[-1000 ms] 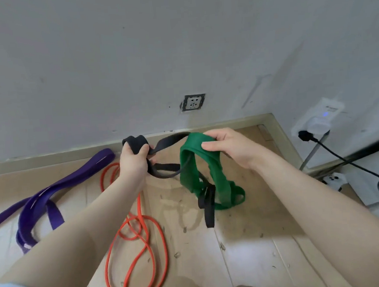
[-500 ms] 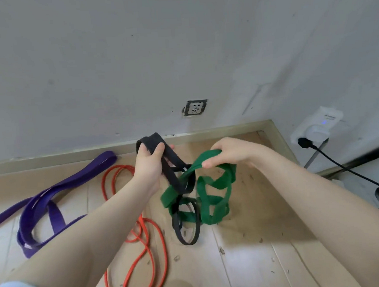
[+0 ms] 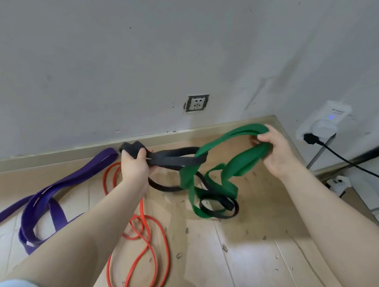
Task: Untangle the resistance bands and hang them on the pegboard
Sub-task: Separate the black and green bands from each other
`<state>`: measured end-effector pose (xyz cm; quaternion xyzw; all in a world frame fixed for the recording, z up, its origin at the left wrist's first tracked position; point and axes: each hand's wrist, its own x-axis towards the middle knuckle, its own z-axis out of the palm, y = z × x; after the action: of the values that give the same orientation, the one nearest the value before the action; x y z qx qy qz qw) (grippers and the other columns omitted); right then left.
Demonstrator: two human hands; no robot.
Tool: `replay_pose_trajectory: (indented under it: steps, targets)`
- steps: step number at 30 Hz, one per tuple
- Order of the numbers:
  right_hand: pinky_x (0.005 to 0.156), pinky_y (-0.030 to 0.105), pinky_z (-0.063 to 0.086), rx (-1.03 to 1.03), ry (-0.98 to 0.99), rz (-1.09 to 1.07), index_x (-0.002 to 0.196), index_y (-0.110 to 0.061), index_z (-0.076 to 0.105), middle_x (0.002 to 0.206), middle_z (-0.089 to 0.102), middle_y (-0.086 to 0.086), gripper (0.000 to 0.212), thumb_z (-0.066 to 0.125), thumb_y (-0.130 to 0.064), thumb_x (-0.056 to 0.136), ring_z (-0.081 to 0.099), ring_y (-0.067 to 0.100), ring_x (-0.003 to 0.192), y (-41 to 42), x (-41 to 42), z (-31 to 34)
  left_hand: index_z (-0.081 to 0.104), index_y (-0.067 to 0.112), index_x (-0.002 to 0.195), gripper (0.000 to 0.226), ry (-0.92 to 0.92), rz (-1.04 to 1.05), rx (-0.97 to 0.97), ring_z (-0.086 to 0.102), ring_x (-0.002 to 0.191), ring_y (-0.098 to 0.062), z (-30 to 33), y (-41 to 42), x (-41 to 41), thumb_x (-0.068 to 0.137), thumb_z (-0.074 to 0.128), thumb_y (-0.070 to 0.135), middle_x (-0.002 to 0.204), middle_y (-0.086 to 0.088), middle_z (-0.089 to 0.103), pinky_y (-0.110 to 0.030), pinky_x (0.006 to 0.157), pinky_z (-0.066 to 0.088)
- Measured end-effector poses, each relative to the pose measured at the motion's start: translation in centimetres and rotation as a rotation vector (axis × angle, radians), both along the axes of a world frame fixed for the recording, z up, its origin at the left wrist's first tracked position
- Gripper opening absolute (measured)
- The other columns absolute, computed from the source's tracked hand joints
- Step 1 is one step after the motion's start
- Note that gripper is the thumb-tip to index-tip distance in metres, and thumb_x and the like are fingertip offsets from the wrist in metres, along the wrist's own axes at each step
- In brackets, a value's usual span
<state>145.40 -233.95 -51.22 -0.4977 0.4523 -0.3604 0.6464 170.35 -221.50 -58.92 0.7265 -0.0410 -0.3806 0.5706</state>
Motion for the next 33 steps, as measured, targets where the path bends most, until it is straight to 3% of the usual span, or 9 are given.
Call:
replay_pose_trajectory:
  steps: [6, 9, 12, 14, 16, 18, 21, 30, 33]
  targets:
    - [0.071, 0.029, 0.044, -0.009, 1.101, 0.277, 0.103, -0.01, 0.061, 0.1, 0.067, 0.007, 0.029, 0.072, -0.018, 0.078, 0.059, 0.022, 0.085, 0.6, -5.0, -11.7, 0.043, 0.02, 0.129, 0.033, -0.033, -0.026, -0.131, 0.059, 0.104, -0.017, -1.1, -0.1, -1.3, 0.096, 0.049, 0.021, 0.111, 0.006, 0.058, -0.031, 0.079, 0.055]
    - [0.093, 0.038, 0.04, -0.206, 1.546, 0.356, 0.115, -0.011, 0.049, 0.118, 0.059, 0.012, 0.037, 0.057, -0.037, 0.09, 0.05, 0.029, 0.107, 0.2, -4.6, -14.7, 0.047, 0.024, 0.112, 0.016, -0.032, -0.068, -0.125, 0.059, 0.093, -0.008, -2.7, -0.1, -2.5, 0.097, 0.049, 0.02, 0.098, 0.011, 0.058, -0.034, 0.088, 0.052]
    - [0.114, 0.052, 0.011, -0.162, 1.96, 0.652, 0.142, -0.008, 0.024, 0.146, 0.034, 0.015, 0.056, 0.043, -0.028, 0.094, 0.027, 0.032, 0.136, -0.2, -3.0, -16.2, 0.052, 0.021, 0.113, 0.017, -0.037, -0.122, -0.143, 0.061, 0.091, -0.007, -3.4, -1.2, -2.9, 0.097, 0.048, 0.018, 0.101, 0.007, 0.062, -0.028, 0.083, 0.054]
    - [0.115, 0.055, -0.002, -0.138, 1.917, 0.762, 0.149, -0.01, -0.003, 0.156, 0.007, 0.016, 0.08, 0.046, -0.015, 0.086, 0.005, 0.035, 0.143, -0.1, -1.1, -16.6, 0.055, 0.017, 0.114, 0.019, -0.014, -0.145, -0.166, 0.064, 0.096, -0.012, -4.2, -1.9, -3.2, 0.097, 0.048, 0.014, 0.106, 0.001, 0.065, -0.026, 0.081, 0.056]
    - [0.114, 0.052, -0.008, -0.328, 1.641, 0.737, 0.15, -0.019, -0.008, 0.158, -0.008, 0.012, 0.092, 0.051, -0.013, 0.08, -0.007, 0.033, 0.144, 0.4, 1.4, -16.5, 0.055, 0.016, 0.115, 0.02, -0.01, -0.159, -0.162, 0.065, 0.097, -0.013, -4.8, -2.3, -3.7, 0.097, 0.047, 0.013, 0.106, 0.001, 0.066, -0.024, 0.078, 0.056]
    - [0.117, 0.047, -0.006, -0.549, 1.284, 0.628, 0.15, -0.019, 0.01, 0.158, 0.003, 0.009, 0.081, 0.051, -0.009, 0.081, -0.001, 0.027, 0.145, 1.1, 4.1, -16.2, 0.055, 0.018, 0.116, 0.021, 0.006, -0.135, -0.159, 0.064, 0.098, -0.011, -5.5, -2.4, -3.8, 0.097, 0.047, 0.014, 0.107, 0.004, 0.065, -0.025, 0.078, 0.056]
    - [0.115, 0.042, 0.022, -0.545, 0.874, 0.629, 0.138, -0.012, 0.04, 0.144, 0.039, 0.009, 0.045, 0.04, -0.009, 0.093, 0.032, 0.026, 0.134, 1.8, 8.0, -17.0, 0.055, 0.017, 0.119, 0.023, 0.022, -0.095, -0.18, 0.066, 0.095, -0.01, -6.2, -1.7, -3.3, 0.097, 0.047, 0.015, 0.107, 0.003, 0.066, -0.027, 0.079, 0.057]
    - [0.115, 0.048, -0.001, -0.628, 1.052, 0.99, 0.137, -0.021, 0.037, 0.138, 0.047, 0.0, 0.052, 0.048, -0.042, 0.09, 0.03, 0.02, 0.137, 3.2, 12.4, -22.5, 0.057, 0.022, 0.114, 0.021, 0.031, -0.02, -0.207, 0.068, 0.093, -0.011, -6.4, 1.0, -2.1, 0.097, 0.046, 0.015, 0.105, 0.003, 0.069, -0.026, 0.075, 0.058]
    - [0.115, 0.052, -0.001, -0.653, 1.187, 1.142, 0.135, -0.023, 0.041, 0.115, 0.062, 0.0, 0.053, 0.039, -0.055, 0.092, 0.048, 0.022, 0.122, 2.9, 10.8, -22.5, 0.057, 0.024, 0.113, 0.019, -0.074, 0.014, -0.123, 0.068, 0.086, -0.006, -6.8, 2.3, -1.0, 0.097, 0.047, 0.019, 0.098, 0.009, 0.069, -0.021, 0.07, 0.057]
